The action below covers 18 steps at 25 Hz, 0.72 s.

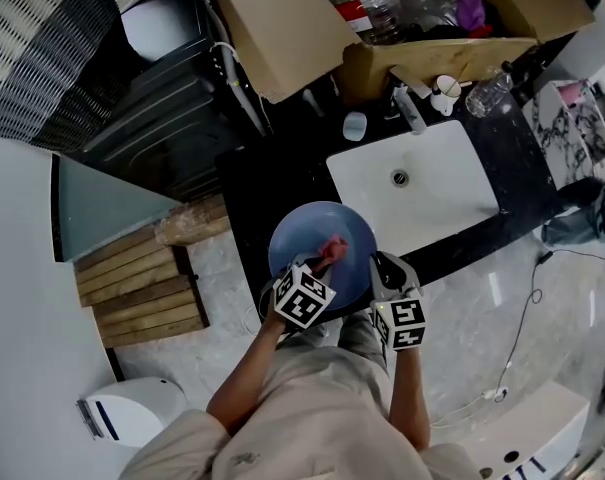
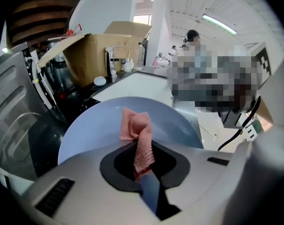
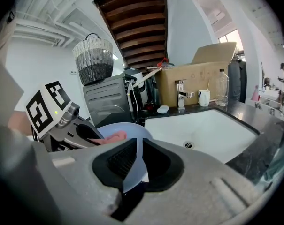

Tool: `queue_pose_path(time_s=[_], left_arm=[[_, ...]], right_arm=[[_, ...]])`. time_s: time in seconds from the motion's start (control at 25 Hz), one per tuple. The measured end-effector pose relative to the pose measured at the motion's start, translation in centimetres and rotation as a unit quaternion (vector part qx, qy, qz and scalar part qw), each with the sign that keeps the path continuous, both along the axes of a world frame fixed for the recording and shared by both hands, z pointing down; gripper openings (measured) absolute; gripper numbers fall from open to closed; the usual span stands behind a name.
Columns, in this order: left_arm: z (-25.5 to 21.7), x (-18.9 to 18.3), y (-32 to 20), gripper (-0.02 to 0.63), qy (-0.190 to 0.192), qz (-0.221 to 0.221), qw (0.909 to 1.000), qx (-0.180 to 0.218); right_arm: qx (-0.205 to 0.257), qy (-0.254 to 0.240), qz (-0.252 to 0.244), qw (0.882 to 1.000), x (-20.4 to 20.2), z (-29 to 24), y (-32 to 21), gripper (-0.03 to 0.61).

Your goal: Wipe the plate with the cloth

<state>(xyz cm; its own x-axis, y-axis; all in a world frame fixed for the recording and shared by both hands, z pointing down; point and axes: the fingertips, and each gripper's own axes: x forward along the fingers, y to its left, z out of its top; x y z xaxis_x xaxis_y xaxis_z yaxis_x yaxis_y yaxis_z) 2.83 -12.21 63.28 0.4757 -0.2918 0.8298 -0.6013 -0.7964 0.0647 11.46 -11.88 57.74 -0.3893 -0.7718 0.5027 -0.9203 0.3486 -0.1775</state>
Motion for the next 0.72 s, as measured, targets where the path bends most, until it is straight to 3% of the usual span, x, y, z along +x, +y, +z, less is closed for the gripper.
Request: queue_pose_path(time_s=[0.28,0.72], left_arm=[[-3.5,0.4,0.1,0.032,0.050,0.025,0.9958,0.072],[-9.0,-0.7,0.7,0.031,0.117,0.020,0.9809,0.154]], right_arm=[[0.027,0.010,0.006,1.000,-0.6,-2.5,0.9,0.040],[0.072,0.024,0.019,0.997,-1.4,-6.3,2.9,0.038]])
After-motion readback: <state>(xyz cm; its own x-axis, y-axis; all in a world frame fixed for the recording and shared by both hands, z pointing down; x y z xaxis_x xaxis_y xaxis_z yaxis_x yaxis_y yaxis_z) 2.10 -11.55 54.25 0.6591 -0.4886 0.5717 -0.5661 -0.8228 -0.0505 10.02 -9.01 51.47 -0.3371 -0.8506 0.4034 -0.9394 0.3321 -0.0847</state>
